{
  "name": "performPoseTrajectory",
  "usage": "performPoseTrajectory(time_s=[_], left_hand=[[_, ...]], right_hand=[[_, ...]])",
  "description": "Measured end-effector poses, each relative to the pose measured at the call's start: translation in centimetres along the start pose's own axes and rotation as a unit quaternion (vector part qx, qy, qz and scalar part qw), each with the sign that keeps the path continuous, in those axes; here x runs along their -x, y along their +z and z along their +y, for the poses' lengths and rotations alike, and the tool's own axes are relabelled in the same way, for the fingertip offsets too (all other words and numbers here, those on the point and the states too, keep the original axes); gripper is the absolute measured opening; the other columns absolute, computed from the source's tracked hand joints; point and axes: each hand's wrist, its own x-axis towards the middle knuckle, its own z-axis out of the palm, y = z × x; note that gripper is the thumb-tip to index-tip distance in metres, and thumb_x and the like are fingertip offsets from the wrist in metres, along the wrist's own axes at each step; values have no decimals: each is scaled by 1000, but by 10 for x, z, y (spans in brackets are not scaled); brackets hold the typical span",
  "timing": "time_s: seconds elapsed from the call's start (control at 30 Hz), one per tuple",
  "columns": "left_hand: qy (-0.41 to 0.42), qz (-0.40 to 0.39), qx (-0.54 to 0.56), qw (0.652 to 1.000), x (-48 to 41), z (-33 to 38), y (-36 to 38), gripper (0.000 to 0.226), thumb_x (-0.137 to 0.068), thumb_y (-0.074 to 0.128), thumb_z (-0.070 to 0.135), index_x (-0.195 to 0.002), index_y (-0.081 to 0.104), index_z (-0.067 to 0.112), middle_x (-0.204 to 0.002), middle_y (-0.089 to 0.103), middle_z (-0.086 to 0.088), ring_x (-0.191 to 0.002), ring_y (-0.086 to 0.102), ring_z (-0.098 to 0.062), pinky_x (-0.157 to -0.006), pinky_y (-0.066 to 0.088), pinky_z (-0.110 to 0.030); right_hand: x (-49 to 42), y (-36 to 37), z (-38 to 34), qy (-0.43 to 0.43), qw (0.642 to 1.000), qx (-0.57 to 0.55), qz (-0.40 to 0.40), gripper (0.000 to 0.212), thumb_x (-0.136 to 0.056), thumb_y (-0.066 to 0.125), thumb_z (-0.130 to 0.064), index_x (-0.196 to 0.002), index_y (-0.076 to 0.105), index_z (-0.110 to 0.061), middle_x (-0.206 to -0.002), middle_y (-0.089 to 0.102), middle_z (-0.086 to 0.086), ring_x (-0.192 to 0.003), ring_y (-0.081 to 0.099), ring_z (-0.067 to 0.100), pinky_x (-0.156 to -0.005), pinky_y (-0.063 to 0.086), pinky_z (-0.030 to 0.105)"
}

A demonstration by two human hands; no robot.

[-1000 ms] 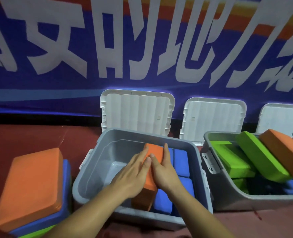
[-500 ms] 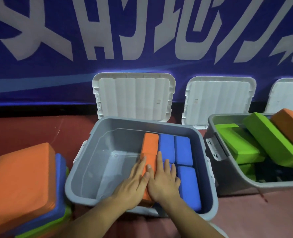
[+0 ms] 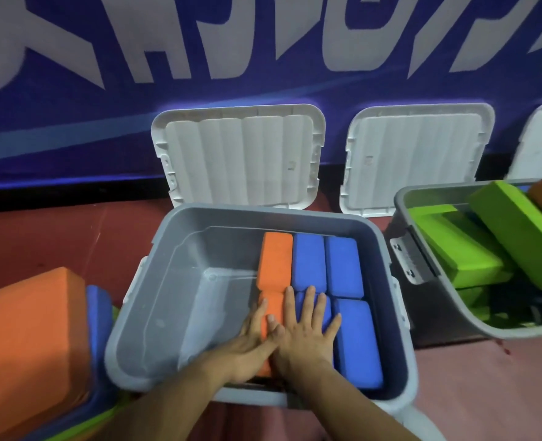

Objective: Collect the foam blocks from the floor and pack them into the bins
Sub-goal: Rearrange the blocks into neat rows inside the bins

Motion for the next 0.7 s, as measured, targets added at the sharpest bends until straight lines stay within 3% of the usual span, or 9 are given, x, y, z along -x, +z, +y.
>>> performPoseTrajectory(time_s=[0.1,0.23,0.37,0.47,0.53,0.63,0.7], left_hand=[[-15,6,-15,1000,1,2,0,100,-63,4,102,-146,-27,56,-163,-20,23,-154,17,-15,-124,16,-47],[-27,83,-84,993,2,11,-2,88,-87,14,85,-157,-16,42,-167,-21,9,-156,0,-18,-125,4,-47],[6,172,-112,979,19,28,-21,99,-75,-3,88,-160,-3,38,-169,-11,9,-156,-1,-14,-125,2,-45],[50,281,-128,950,48,21,-39,83,-88,4,82,-160,11,41,-169,3,12,-155,5,-10,-125,5,-40],[63,347,-148,924,75,1,-47,92,-82,-5,84,-159,19,39,-168,13,13,-154,13,-11,-124,9,-37],[47,432,-178,883,112,-36,-56,86,-88,2,79,-156,33,36,-164,28,8,-150,26,-14,-121,10,-34],[1,446,-194,874,135,-58,-64,81,-90,4,75,-158,28,38,-167,22,10,-152,20,-15,-123,7,-40]], right_hand=[[1,-5,0,-1,1000,11,-14,71,-104,10,-54,-146,-40,-25,-144,-52,14,-147,-35,38,-115,-14,68],[4,-14,2,-19,1000,2,-6,68,-104,7,-58,-151,-32,-31,-160,-37,10,-151,-30,34,-117,-11,66],[21,-27,-4,-74,995,-40,51,67,-104,16,-49,-159,-20,-33,-168,-22,4,-154,-24,27,-121,-10,58],[32,-43,-30,-141,979,-111,92,64,-103,15,-52,-162,-5,-35,-171,-2,-1,-157,-9,22,-124,1,51],[42,-52,-54,-186,964,-145,120,65,-100,10,-56,-162,6,-36,-170,12,-6,-157,2,19,-124,9,47],[60,-59,-95,-241,944,-186,123,58,-107,27,-47,-161,18,-30,-166,24,-6,-155,13,19,-123,13,42],[71,-57,-123,-274,935,-194,117,54,-108,33,-42,-160,24,-28,-164,30,-5,-154,18,20,-121,15,42]])
